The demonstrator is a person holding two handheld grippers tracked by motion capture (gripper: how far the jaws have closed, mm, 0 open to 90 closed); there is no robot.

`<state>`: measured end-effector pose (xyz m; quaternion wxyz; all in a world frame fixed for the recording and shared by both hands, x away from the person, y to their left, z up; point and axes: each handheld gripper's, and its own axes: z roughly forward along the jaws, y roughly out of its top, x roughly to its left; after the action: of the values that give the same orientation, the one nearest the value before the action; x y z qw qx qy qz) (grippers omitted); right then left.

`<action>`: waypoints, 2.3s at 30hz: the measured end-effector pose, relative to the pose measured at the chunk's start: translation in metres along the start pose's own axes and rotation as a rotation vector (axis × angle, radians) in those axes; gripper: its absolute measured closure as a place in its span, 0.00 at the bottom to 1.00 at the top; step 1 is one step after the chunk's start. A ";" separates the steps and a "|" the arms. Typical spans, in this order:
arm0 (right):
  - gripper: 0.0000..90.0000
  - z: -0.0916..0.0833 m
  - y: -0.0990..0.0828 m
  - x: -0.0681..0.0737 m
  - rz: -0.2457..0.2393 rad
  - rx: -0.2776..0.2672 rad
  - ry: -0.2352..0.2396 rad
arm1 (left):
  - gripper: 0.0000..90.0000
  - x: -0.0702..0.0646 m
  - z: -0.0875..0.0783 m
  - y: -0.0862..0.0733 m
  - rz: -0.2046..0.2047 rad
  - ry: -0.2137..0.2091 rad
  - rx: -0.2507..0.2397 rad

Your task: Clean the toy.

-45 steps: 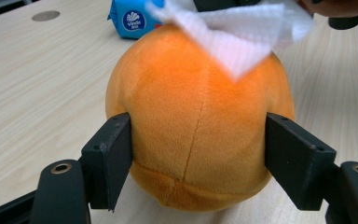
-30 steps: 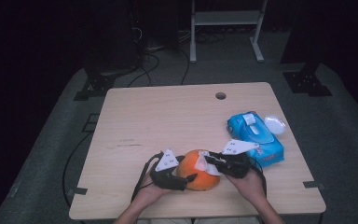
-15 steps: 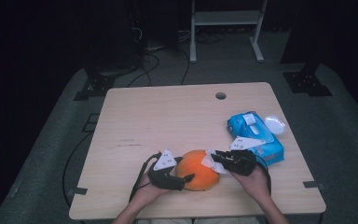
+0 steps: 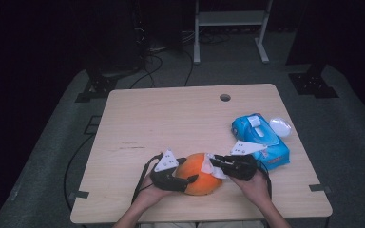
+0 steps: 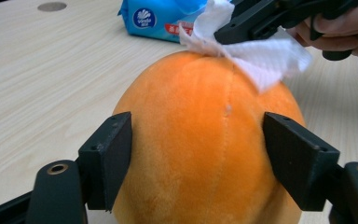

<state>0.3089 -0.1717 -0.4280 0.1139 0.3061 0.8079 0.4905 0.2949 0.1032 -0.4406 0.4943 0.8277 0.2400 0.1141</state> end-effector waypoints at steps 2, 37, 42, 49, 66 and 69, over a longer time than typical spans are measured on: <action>0.87 0.000 -0.003 -0.004 0.015 0.009 -0.008 | 0.30 0.001 0.000 0.000 -0.001 0.001 0.002; 0.86 0.000 0.000 0.001 0.011 0.011 0.068 | 0.11 0.000 -0.001 0.003 -0.062 -0.036 -0.022; 0.86 0.000 0.002 0.005 -0.004 0.011 0.075 | 0.17 0.010 0.006 -0.002 -0.154 -0.096 0.019; 0.86 -0.009 0.010 0.009 0.002 -0.063 0.087 | 0.45 -0.011 -0.005 0.013 0.133 0.061 -0.084; 0.87 0.000 0.008 0.016 -0.029 -0.023 0.038 | 0.38 0.005 -0.003 0.005 0.007 0.019 -0.054; 0.87 -0.004 0.015 0.027 -0.071 -0.065 0.059 | 0.43 -0.009 -0.004 0.010 0.156 0.082 -0.079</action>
<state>0.2913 -0.1527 -0.4097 0.1172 0.2588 0.8049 0.5209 0.2880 0.0977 -0.4297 0.5061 0.8183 0.1900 0.1954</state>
